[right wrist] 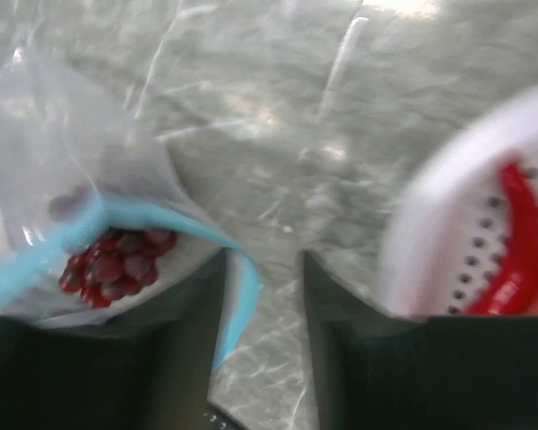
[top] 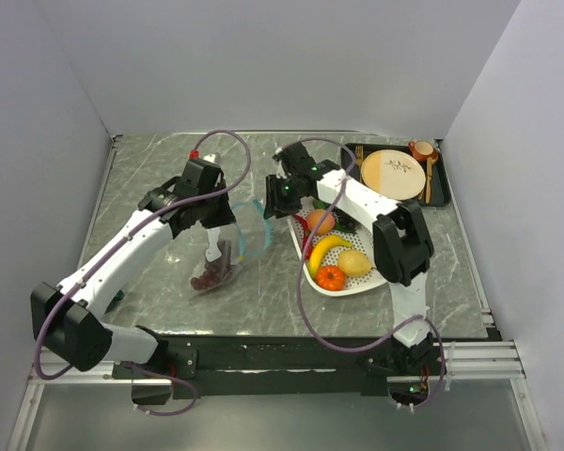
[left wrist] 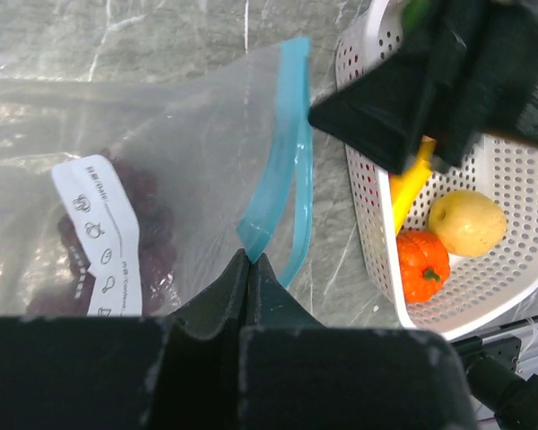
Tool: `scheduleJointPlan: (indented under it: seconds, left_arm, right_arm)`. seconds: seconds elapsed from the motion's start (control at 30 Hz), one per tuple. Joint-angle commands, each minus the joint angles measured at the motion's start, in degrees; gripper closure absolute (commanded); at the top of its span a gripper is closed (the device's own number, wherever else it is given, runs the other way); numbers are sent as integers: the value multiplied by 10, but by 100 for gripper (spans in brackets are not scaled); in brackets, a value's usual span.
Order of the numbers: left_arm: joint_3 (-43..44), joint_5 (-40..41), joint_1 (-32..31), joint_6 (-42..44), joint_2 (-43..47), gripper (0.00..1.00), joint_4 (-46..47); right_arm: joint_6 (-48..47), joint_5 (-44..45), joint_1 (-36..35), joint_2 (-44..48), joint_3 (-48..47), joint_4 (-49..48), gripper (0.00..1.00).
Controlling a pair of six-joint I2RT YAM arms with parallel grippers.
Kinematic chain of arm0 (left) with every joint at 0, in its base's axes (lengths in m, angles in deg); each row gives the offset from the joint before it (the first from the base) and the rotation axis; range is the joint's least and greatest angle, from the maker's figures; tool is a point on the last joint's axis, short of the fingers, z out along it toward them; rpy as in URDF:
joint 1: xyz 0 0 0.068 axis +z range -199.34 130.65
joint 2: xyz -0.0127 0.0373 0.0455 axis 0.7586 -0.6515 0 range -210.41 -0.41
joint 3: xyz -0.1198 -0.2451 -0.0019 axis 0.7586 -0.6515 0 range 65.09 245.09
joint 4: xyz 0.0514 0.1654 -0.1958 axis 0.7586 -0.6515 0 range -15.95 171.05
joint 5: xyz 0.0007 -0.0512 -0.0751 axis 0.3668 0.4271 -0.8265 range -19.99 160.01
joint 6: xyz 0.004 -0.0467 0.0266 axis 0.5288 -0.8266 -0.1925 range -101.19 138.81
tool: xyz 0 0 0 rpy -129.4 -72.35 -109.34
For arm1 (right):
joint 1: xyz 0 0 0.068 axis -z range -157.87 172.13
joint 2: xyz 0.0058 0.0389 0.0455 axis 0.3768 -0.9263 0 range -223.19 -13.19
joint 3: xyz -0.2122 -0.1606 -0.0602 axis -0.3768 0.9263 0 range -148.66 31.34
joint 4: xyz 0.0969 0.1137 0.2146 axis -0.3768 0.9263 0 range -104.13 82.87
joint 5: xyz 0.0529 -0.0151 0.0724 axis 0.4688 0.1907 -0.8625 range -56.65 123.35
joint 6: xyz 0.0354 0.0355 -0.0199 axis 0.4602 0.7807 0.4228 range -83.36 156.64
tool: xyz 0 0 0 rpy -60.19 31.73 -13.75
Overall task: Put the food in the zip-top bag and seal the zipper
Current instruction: Adjust the zipper food storage bag at the center of the board.
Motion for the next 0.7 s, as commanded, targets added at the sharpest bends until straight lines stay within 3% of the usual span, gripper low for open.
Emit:
scheduleJointPlan:
  seconds: [0.0,0.33,0.67]
  left_arm:
    - [31,-21,0,10,-22,99,35]
    - [24,-54,0,20,-28,99,46]
    - [-5,-71,0,25,5,99,73]
  right_arm:
    - [14,77,12,129,61,-70,39]
    - [56,167,108,308,276,-118,31]
    - [20,218,186,255,290,-96,30]
